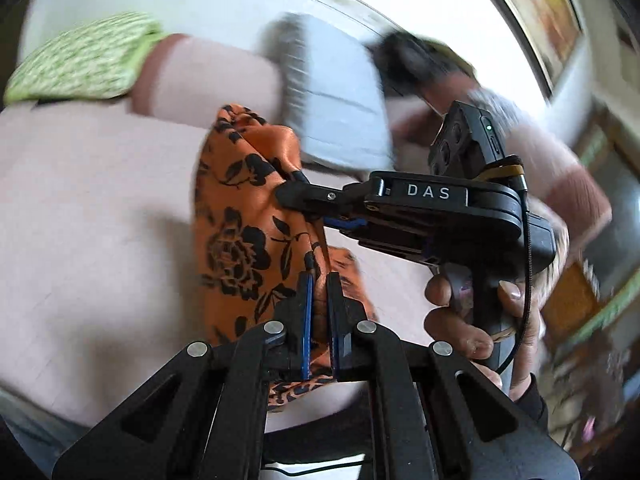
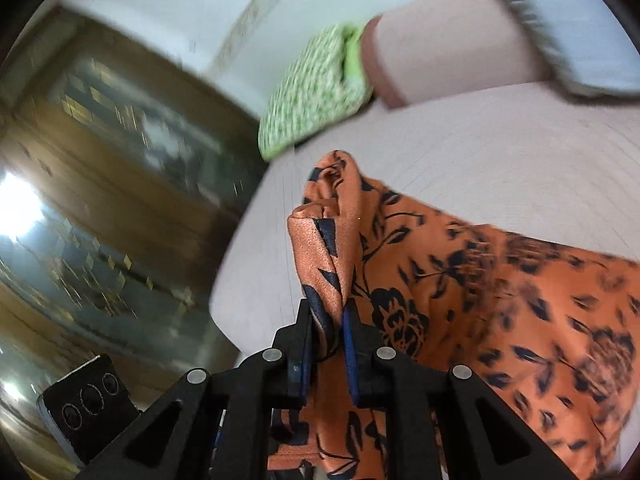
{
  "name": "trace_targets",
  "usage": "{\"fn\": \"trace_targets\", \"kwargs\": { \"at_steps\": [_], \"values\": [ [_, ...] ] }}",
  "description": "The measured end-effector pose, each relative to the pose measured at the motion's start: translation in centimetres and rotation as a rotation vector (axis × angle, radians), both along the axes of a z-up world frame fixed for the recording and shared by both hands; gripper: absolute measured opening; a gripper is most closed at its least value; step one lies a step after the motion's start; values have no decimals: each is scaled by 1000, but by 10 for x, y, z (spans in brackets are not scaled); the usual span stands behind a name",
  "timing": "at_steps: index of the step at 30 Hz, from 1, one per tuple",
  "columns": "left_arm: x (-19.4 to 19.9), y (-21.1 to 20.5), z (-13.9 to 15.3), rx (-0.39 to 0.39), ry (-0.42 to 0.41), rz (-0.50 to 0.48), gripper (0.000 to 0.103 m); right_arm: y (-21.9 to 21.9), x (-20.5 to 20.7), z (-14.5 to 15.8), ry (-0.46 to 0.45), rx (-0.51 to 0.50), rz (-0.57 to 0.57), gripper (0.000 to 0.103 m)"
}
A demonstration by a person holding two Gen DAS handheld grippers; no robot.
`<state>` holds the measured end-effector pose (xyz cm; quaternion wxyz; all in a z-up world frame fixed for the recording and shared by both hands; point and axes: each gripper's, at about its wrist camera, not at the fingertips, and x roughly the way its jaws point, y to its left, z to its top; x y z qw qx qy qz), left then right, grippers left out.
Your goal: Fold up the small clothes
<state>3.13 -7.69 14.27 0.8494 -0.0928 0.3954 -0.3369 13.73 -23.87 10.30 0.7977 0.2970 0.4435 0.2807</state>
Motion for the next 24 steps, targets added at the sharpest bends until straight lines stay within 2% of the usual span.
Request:
{"fn": "trace_targets", "kwargs": {
  "at_steps": [3, 6, 9, 12, 14, 19, 21, 24],
  "values": [
    [-2, -60, -11, 49, 34, -99, 5, -76, -29, -12, -17, 112, -119, 13],
    [3, -119, -33, 142, 51, -191, 6, -118, -45, -39, -4, 193, -211, 13],
    [0, -154, -61, 205, 108, -223, 5, -150, -51, -78, 53, 268, -308, 13],
    [9, -175, -80, 233, 146, -228, 5, -182, -54, -116, 186, 324, -386, 13],
    [13, -185, -91, 251, 157, -232, 6, -196, -53, -126, 227, 319, -402, 13],
    [17, -198, -119, 291, 204, -232, 6, -199, -45, -134, 303, 182, -444, 14],
    [12, -195, -135, 291, 225, -246, 6, -205, -44, -138, 329, 166, -448, 14],
    [6, -184, -130, 257, 224, -261, 7, -211, -43, -153, 389, 193, -463, 15]
  ]
}}
